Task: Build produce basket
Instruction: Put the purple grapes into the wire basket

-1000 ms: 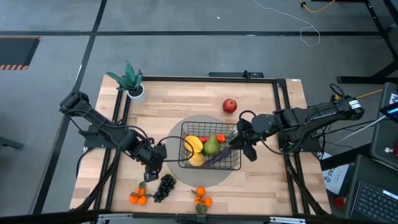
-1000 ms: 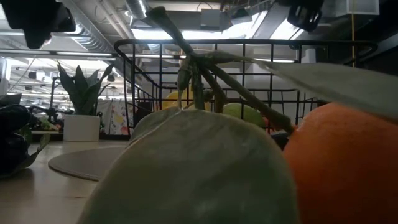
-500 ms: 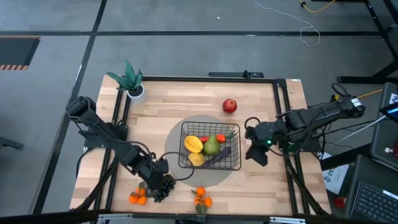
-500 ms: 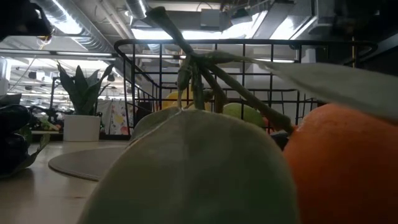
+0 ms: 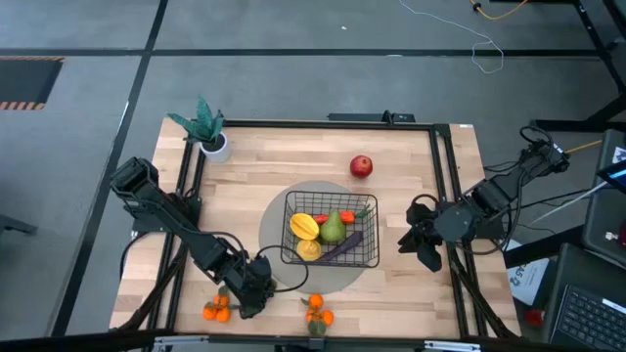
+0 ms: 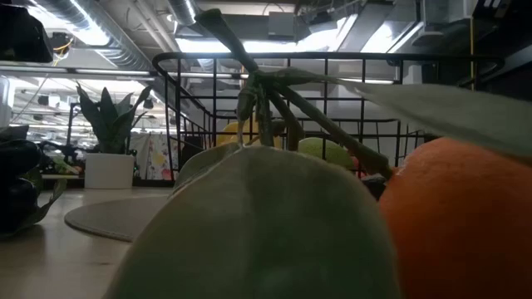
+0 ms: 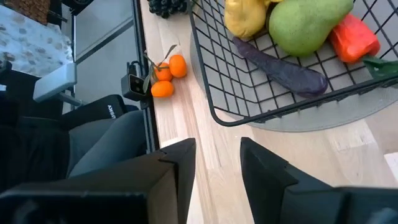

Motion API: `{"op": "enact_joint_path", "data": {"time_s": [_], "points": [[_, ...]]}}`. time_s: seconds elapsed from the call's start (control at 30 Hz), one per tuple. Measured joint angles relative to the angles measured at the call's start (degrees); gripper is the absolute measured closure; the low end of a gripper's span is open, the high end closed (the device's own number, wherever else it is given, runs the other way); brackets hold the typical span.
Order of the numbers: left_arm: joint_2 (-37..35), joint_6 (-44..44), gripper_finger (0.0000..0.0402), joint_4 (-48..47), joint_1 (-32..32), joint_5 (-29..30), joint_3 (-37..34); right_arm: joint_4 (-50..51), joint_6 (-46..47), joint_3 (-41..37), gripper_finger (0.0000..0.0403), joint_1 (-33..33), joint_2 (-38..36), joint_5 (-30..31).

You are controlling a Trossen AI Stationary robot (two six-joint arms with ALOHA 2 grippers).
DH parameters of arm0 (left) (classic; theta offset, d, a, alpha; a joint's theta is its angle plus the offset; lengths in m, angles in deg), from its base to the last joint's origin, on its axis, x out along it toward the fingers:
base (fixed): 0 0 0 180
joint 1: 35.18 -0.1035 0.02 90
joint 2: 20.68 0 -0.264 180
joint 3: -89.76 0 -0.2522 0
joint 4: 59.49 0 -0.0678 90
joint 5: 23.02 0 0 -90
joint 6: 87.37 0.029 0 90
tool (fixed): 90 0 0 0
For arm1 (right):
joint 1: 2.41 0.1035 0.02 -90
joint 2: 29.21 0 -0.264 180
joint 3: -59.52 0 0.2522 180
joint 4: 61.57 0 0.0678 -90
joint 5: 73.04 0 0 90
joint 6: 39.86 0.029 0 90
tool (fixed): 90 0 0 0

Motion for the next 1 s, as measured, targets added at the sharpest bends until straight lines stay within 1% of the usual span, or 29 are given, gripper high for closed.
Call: {"op": "enact_joint_path", "data": {"time_s": [0.07, 0.2, 0.37, 0.57, 0.8, 0.9, 1.0], "points": [[0.80, -1.18, 0.0234, 1.26, 0.00, 0.81, 0.00, 0.00, 0.00, 0.00, 0.0289, 0.98, 0.02, 1.31], [3.56, -1.33, 0.0234, 2.42, -0.02, 2.49, 0.02, -0.09, 0.00, 0.00, 0.0289, 2.19, 0.13, 1.90], [7.94, -1.39, 0.0234, 4.89, 0.47, 0.99, 0.02, -0.15, -0.02, 0.00, 0.0289, 3.44, 0.19, 1.92], [12.18, -1.38, 0.0234, 6.77, 1.45, 0.95, 0.23, -0.17, 0.00, 0.00, 0.0289, 3.69, 0.20, 2.18], [13.52, -0.52, 0.0235, 6.57, 1.43, 1.22, 0.26, -0.18, 0.00, 0.00, 0.0289, 3.68, 0.20, 2.37], [13.49, 1.94, 0.0246, 6.56, 1.62, 2.26, 0.20, -0.20, 0.00, 0.00, 0.0289, 3.67, 0.20, 2.38], [13.52, 3.53, 0.0277, 6.48, 1.88, 2.86, 0.15, -0.20, 0.00, 0.00, 0.0289, 3.67, 0.20, 2.38]]}}
